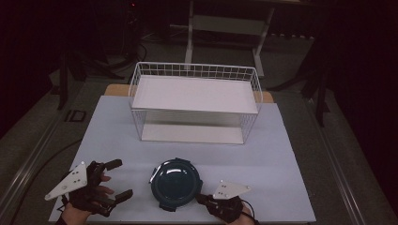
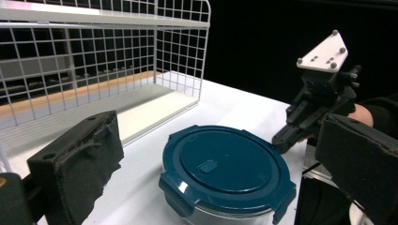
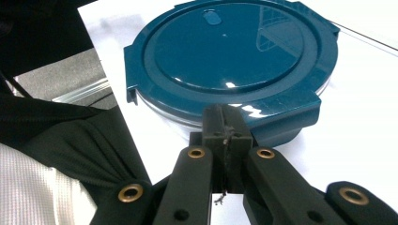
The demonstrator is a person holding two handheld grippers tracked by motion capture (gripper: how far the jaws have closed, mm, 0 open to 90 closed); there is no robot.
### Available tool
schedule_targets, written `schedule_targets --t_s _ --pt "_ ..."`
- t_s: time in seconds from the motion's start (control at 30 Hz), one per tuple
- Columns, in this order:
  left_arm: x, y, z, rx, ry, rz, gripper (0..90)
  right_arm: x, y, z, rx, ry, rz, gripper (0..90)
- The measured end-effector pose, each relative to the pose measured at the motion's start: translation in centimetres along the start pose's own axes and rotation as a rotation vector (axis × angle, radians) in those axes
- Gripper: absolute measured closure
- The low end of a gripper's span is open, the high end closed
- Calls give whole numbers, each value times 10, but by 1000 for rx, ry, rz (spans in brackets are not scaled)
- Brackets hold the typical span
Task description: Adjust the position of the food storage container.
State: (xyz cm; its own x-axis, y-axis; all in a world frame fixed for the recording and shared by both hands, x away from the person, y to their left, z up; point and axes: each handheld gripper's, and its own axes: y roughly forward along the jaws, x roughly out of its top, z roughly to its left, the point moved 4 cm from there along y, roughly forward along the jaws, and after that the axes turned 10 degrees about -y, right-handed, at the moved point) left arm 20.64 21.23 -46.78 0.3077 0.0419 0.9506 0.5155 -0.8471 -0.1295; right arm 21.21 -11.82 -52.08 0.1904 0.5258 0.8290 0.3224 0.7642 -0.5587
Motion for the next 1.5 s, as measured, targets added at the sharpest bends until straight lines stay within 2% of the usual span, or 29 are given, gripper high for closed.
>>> schedule_targets --t_s 0.13,0.4,0.6,0.67,0.7,0.77,0.8,0.97,1.03,1.07,1.2,1.43,1.5 --pt "0 1 -1 -11 0 0 9 0 -1 -6 -10 15 -4 900" --pt "-1 2 0 -7 15 11 9 -1 -2 -18 -37 31 -6 900" --pt "-5 5 1 -13 16 37 9 0 -2 -19 -54 37 -5 900" --pt "-4 5 0 -16 17 32 9 4 -3 -14 -30 31 -31 900" --pt "-4 5 0 -15 19 31 9 7 -3 -9 3 31 -58 900" --pt "-4 5 0 -11 25 28 9 11 -2 -1 30 14 -70 900" --pt "-4 4 0 -10 24 29 9 12 -1 3 55 24 -79 900" --pt "-4 4 0 -8 26 20 9 14 9 20 120 25 -72 900" --pt "-4 4 0 -8 27 20 9 15 11 23 128 21 -70 900" --pt "-4 5 0 -10 27 21 9 16 16 29 152 15 -65 900" --pt "-5 6 0 -11 27 27 9 16 23 35 174 2 -48 900" --pt "-5 6 1 -10 26 26 9 12 38 39 181 -13 -9 900" --pt "-5 6 1 -13 24 27 9 12 41 40 192 -11 -13 900"
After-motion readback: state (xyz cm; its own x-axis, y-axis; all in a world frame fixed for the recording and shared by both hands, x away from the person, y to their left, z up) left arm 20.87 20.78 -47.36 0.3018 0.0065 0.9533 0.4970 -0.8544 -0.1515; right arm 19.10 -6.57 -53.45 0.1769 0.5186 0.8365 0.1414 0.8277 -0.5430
